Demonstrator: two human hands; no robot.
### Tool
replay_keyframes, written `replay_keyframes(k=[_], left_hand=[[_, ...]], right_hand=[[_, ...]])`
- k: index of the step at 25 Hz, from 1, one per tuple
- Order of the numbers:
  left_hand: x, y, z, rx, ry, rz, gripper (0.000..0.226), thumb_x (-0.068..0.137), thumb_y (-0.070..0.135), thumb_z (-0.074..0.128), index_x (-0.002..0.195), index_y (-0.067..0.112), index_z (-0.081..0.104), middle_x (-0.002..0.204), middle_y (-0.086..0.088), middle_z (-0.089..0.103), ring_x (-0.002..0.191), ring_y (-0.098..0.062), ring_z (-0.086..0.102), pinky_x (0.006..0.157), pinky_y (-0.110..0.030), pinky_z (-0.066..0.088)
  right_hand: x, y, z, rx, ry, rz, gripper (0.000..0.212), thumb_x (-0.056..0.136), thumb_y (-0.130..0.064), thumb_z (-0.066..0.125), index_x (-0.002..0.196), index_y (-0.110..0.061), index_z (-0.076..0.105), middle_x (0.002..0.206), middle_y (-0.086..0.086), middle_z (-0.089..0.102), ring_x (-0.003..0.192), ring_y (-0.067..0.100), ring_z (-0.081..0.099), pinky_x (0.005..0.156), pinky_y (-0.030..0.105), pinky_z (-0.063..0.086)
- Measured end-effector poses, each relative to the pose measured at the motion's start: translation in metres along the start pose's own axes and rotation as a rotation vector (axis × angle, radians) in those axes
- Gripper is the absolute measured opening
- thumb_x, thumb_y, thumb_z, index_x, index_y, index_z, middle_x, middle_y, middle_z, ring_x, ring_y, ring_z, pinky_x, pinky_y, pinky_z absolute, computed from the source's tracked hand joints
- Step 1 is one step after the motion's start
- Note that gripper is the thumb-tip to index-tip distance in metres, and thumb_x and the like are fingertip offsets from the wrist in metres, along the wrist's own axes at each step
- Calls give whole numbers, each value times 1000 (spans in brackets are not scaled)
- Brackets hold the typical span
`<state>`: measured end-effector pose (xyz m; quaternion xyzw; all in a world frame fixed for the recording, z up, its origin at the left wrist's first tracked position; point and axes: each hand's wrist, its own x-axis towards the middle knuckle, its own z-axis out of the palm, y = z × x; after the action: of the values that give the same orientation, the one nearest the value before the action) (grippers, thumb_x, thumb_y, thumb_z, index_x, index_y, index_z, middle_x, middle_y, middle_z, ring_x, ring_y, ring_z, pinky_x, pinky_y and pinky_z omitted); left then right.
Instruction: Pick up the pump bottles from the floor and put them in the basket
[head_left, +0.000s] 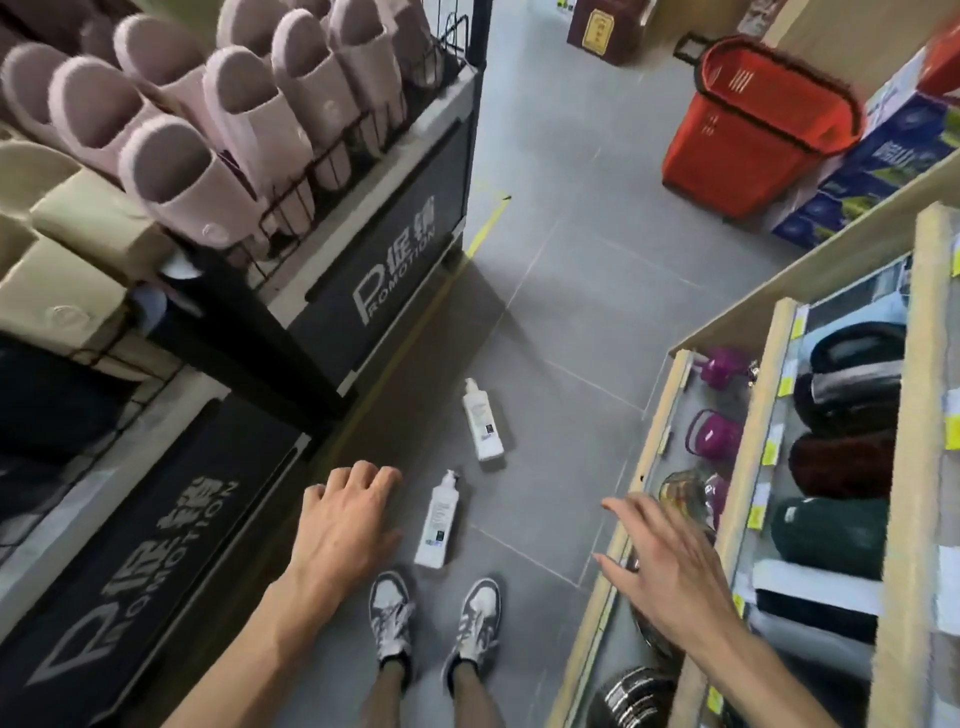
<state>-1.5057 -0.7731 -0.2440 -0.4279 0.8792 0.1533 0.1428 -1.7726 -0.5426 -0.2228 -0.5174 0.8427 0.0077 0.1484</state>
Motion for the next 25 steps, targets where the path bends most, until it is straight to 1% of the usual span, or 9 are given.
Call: replay_keyframes(k=[3, 6, 9, 11, 14, 16, 20, 22, 25], left_hand=[[37, -17, 56, 30, -96, -38, 64, 83, 47, 67, 140, 35, 42, 135, 5, 47, 127, -23, 44, 96, -40, 40], [66, -26, 105, 46, -173, -43, 66, 84, 46, 67, 143, 35, 38, 137, 6, 44, 127, -22, 43, 97, -39, 38], [95, -34, 162, 43, -244, -63, 69, 86, 48, 66, 145, 35, 35, 140, 5, 42, 125, -22, 43, 96, -39, 38], [106, -36, 204, 37, -318, -84, 66, 88, 48, 62, 146, 35, 34, 140, 4, 42, 126, -22, 43, 97, -39, 38], [117, -37, 272, 20, -386, -106, 58, 89, 43, 59, 144, 37, 39, 136, 5, 45, 123, -21, 46, 95, -38, 40], [132, -40, 322, -4, -408, -133, 57, 89, 43, 57, 143, 39, 39, 135, 7, 46, 123, -19, 46, 96, -37, 41], [183, -42, 435, -154, -440, -235, 64, 86, 54, 61, 143, 41, 33, 144, 10, 41, 131, -17, 42, 104, -37, 37], [205, -47, 491, -287, -421, -355, 69, 86, 57, 63, 145, 36, 33, 146, 7, 41, 132, -19, 43, 106, -38, 38], [236, -46, 565, -410, -347, -507, 87, 83, 65, 63, 152, 25, 28, 152, -1, 36, 135, -25, 40, 110, -41, 37]], right_hand=[[58, 17, 39, -71, -16, -90, 62, 74, -48, 79, 128, -26, 54, 111, -5, 59, 97, 21, 59, 80, 39, 54], [103, 31, 78, -124, -58, -130, 63, 76, -50, 78, 128, -25, 56, 109, -4, 59, 94, 21, 57, 77, 39, 52], [145, 41, 121, -170, -94, -156, 62, 77, -52, 76, 129, -25, 56, 109, -4, 57, 96, 22, 56, 80, 41, 52], [170, 49, 153, -187, -118, -187, 61, 78, -51, 75, 129, -25, 56, 109, -3, 57, 97, 23, 56, 81, 41, 50], [200, 61, 206, -202, -143, -200, 60, 80, -50, 74, 131, -25, 55, 112, -3, 57, 100, 23, 56, 85, 41, 50], [224, 69, 253, -210, -157, -209, 60, 80, -50, 75, 131, -25, 55, 115, -2, 57, 102, 24, 56, 86, 42, 51], [275, 95, 366, -231, -168, -230, 62, 77, -50, 76, 130, -24, 56, 117, 1, 58, 104, 27, 57, 84, 43, 52], [301, 106, 418, -236, -186, -231, 64, 77, -50, 76, 131, -23, 55, 118, 3, 58, 105, 29, 57, 85, 43, 53], [342, 116, 486, -258, -227, -217, 66, 80, -50, 74, 136, -23, 53, 122, 3, 57, 108, 30, 57, 86, 43, 53]])
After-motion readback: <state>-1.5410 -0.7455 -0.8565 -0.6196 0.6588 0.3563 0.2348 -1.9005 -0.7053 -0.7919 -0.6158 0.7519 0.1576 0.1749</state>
